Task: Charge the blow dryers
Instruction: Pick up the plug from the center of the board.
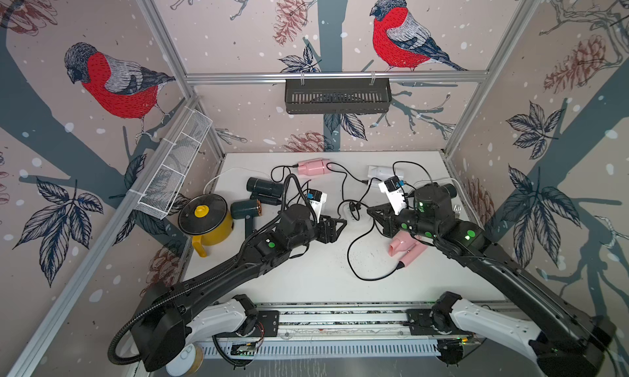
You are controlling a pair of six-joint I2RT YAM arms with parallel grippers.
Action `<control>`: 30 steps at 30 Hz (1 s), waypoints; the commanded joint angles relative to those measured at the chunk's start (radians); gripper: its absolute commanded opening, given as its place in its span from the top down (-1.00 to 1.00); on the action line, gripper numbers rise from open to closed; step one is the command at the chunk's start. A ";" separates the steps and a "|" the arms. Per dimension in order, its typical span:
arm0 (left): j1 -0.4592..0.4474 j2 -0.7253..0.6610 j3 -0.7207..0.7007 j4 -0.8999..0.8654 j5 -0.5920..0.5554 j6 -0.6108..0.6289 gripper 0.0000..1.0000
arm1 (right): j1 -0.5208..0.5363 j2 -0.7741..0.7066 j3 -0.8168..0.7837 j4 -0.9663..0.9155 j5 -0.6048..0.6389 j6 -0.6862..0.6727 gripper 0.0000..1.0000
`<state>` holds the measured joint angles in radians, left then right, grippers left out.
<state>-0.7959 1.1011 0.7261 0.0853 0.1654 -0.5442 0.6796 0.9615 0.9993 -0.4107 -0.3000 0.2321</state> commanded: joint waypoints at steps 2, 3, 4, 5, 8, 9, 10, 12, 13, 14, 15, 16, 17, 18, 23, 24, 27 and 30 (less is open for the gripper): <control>0.003 -0.009 -0.006 -0.002 -0.089 0.064 -0.49 | 0.000 -0.003 0.008 0.046 -0.073 0.001 0.94; 0.001 -0.003 0.000 -0.014 -0.108 0.071 -0.49 | -0.002 -0.005 0.006 0.052 -0.082 0.004 0.94; 0.001 0.007 0.004 -0.019 -0.115 0.079 -0.49 | -0.004 -0.008 0.003 0.060 -0.100 0.006 0.94; 0.002 0.017 0.009 -0.019 -0.111 0.078 -0.49 | -0.007 -0.009 0.001 0.067 -0.117 0.009 0.94; 0.001 0.065 0.015 0.003 -0.098 0.075 -0.49 | -0.016 -0.012 -0.002 0.082 -0.168 0.015 0.93; 0.002 0.087 0.022 0.007 -0.098 0.071 -0.48 | -0.018 -0.011 -0.002 0.081 -0.183 0.013 0.93; 0.001 0.108 0.032 0.004 -0.100 0.065 -0.45 | -0.020 -0.010 -0.003 0.081 -0.196 0.013 0.93; 0.002 0.141 0.056 -0.004 -0.112 0.060 -0.32 | -0.024 -0.012 -0.007 0.077 -0.208 0.010 0.92; 0.002 0.155 0.068 -0.004 -0.111 0.054 -0.23 | -0.027 -0.011 -0.009 0.073 -0.208 0.007 0.92; 0.002 0.164 0.074 0.001 -0.101 0.049 -0.15 | -0.030 -0.011 -0.012 0.069 -0.203 0.006 0.92; 0.002 0.171 0.080 0.008 -0.080 0.046 -0.04 | -0.032 -0.008 -0.016 0.065 -0.189 0.008 0.91; 0.002 0.177 0.086 0.018 -0.053 0.043 0.12 | -0.034 -0.004 -0.019 0.059 -0.171 0.009 0.90; 0.001 0.182 0.088 0.020 -0.033 0.038 0.28 | -0.035 0.000 -0.020 0.054 -0.152 0.011 0.88; 0.001 0.186 0.094 0.021 -0.015 0.036 0.44 | -0.035 0.007 -0.019 0.046 -0.118 0.015 0.81; 0.003 0.185 0.126 -0.067 0.022 0.045 0.76 | -0.034 0.041 -0.016 0.022 0.050 0.029 0.78; 0.001 0.179 0.128 -0.081 0.022 0.045 0.79 | -0.034 0.047 -0.017 0.023 0.069 0.029 0.78; 0.002 0.159 0.125 -0.096 0.037 0.049 0.91 | -0.034 0.065 -0.023 0.032 0.111 0.032 0.72; 0.002 0.149 0.129 -0.092 0.056 0.042 0.94 | -0.032 0.088 -0.028 0.036 0.131 0.035 0.40</control>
<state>-0.7959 1.2587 0.8448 -0.0017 0.1883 -0.4999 0.6464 1.0367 0.9756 -0.3908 -0.2264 0.2604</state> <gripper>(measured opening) 0.073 0.288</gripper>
